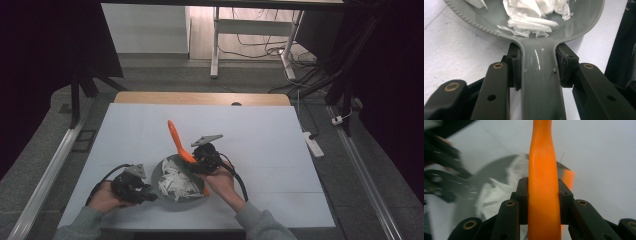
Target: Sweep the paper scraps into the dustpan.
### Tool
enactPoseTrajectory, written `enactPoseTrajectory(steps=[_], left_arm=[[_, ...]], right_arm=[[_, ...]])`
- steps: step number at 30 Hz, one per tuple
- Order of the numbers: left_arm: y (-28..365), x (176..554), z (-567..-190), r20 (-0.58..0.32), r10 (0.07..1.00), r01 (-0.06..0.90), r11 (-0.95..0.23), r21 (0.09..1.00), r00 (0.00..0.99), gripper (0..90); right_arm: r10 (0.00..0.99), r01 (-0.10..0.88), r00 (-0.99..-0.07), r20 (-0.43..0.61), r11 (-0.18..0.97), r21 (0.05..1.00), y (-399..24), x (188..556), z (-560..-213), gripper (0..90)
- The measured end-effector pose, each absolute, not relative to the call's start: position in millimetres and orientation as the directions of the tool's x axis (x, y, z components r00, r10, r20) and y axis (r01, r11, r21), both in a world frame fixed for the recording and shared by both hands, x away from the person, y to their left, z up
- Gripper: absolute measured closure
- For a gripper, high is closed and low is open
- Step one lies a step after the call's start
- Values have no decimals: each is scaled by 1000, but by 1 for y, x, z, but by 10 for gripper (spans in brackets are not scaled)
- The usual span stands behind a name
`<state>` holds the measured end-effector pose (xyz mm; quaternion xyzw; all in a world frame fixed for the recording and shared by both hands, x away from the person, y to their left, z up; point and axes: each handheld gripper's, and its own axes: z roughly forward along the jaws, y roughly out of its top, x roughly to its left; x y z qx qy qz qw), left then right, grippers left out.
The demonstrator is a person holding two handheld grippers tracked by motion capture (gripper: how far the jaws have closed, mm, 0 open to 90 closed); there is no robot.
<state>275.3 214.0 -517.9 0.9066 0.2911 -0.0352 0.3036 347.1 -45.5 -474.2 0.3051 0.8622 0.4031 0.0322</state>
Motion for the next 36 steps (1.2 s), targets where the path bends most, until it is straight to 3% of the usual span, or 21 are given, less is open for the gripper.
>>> enactPoseTrajectory(steps=[7, 19, 36], left_arm=[[214, 275, -519, -238, 506, 547, -644, 535, 829, 615], [216, 272, -523, -232, 509, 543, -634, 550, 829, 614], [219, 269, -522, -210, 526, 535, -600, 595, 824, 615]], right_arm=[[521, 480, -825, 220, 440, 759, -50, 341, -457, 703], [557, 479, -798, 229, 355, 803, -80, 347, -433, 702], [624, 496, -755, 204, 338, 800, -113, 363, -441, 702]])
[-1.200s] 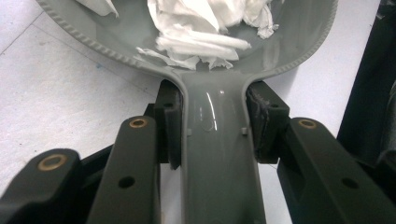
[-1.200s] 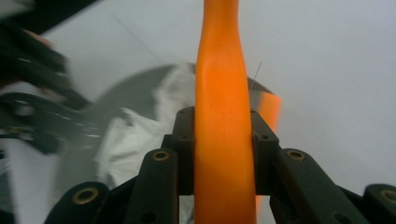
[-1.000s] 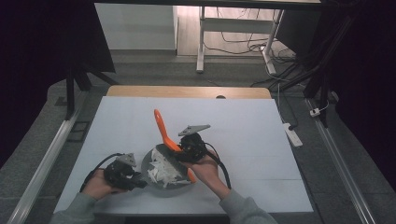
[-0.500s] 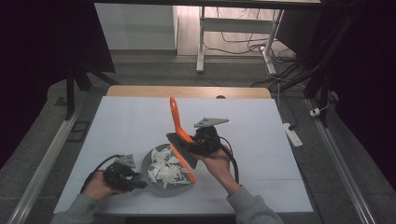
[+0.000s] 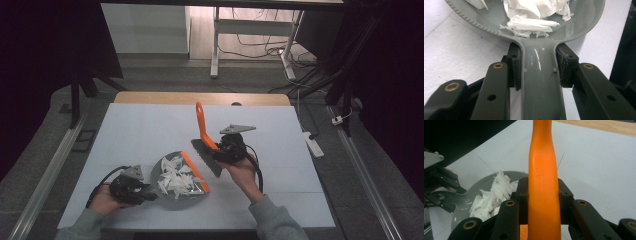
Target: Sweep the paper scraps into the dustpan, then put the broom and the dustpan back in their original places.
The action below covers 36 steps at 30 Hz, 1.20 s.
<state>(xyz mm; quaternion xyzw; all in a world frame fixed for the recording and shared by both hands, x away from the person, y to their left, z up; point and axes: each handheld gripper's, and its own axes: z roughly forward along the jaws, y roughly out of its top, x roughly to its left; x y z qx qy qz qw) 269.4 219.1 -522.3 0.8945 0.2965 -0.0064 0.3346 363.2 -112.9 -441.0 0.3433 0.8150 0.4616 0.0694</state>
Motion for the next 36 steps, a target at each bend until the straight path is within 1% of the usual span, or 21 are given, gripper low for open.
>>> enactPoseTrajectory(steps=[15, 21, 30, 36], left_arm=[[224, 270, -518, -222, 567, 562, -539, 628, 793, 615], [225, 271, -518, -225, 586, 576, -525, 627, 779, 615], [229, 270, -513, -242, 636, 612, -460, 643, 733, 615], [230, 271, -513, -269, 693, 668, -402, 626, 669, 615]], right_arm=[[625, 467, -760, 180, 333, 819, -147, 361, -440, 703], [625, 455, -761, 170, 328, 828, -158, 361, -437, 702], [620, 433, -766, 168, 306, 848, -174, 358, -434, 703], [630, 435, -759, 162, 306, 847, -188, 353, -436, 703]])
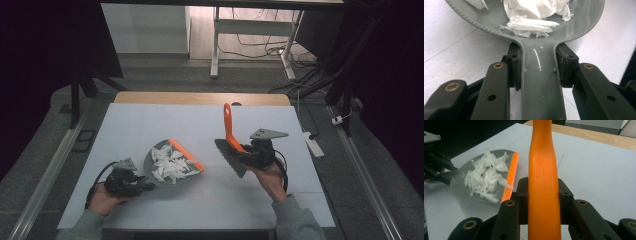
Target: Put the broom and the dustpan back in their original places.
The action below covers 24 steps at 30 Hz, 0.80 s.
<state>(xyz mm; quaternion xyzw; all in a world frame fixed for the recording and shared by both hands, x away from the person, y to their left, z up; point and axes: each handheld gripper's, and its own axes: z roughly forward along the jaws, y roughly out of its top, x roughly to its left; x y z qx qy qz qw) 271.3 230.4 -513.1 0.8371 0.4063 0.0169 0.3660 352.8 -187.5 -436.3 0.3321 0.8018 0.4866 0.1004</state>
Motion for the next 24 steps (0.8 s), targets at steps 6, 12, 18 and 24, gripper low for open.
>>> enactPoseTrajectory(steps=[6, 12, 18, 24], left_arm=[[234, 270, -511, -275, 730, 683, -343, 644, 626, 615], [235, 268, -511, -274, 752, 689, -311, 654, 600, 615], [234, 265, -510, -263, 782, 696, -280, 662, 565, 614], [232, 261, -511, -258, 813, 708, -244, 663, 522, 614]], right_arm=[[645, 445, -744, 175, 282, 850, -204, 350, -438, 703], [658, 457, -729, 188, 264, 850, -215, 347, -439, 703], [667, 471, -718, 199, 255, 845, -225, 345, -445, 702], [670, 502, -702, 241, 227, 834, -233, 342, -450, 702]])
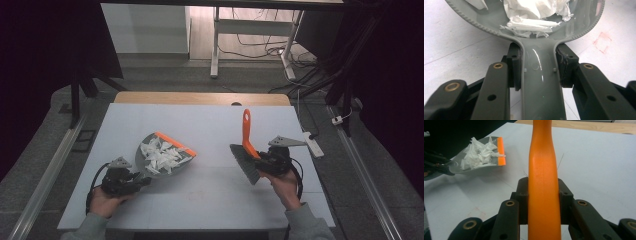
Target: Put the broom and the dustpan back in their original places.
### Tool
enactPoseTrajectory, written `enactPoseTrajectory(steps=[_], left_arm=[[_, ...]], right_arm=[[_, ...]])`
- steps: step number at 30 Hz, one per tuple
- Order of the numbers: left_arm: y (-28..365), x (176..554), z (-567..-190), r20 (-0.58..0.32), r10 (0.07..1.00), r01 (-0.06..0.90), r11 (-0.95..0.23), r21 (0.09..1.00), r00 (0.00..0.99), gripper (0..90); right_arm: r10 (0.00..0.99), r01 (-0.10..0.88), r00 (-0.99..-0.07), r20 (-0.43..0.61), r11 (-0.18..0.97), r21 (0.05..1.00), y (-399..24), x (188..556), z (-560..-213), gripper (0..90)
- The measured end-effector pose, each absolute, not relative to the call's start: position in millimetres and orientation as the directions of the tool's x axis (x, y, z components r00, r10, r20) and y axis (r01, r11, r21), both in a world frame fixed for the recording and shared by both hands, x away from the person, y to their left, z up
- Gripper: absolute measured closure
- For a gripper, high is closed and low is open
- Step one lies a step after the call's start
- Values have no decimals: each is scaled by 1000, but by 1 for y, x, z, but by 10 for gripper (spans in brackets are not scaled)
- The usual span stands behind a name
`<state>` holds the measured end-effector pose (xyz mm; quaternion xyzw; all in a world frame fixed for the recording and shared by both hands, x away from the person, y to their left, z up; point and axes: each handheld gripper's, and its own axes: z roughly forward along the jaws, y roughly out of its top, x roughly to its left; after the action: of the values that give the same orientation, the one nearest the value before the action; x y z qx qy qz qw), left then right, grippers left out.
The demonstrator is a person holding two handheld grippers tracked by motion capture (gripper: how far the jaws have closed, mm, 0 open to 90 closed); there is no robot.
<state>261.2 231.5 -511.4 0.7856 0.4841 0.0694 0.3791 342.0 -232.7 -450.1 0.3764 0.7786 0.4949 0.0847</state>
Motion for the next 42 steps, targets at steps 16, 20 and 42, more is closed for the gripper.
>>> enactPoseTrajectory(steps=[16, 20, 42], left_arm=[[223, 262, -519, -268, 881, 742, -129, 658, 391, 614], [224, 263, -521, -264, 896, 742, -101, 662, 357, 614], [225, 275, -538, -281, 946, 795, 45, 606, 160, 613]], right_arm=[[690, 536, -679, 250, 234, 811, -247, 331, -463, 703], [694, 550, -673, 256, 238, 801, -248, 330, -466, 702], [690, 573, -673, 267, 257, 778, -243, 324, -474, 702]])
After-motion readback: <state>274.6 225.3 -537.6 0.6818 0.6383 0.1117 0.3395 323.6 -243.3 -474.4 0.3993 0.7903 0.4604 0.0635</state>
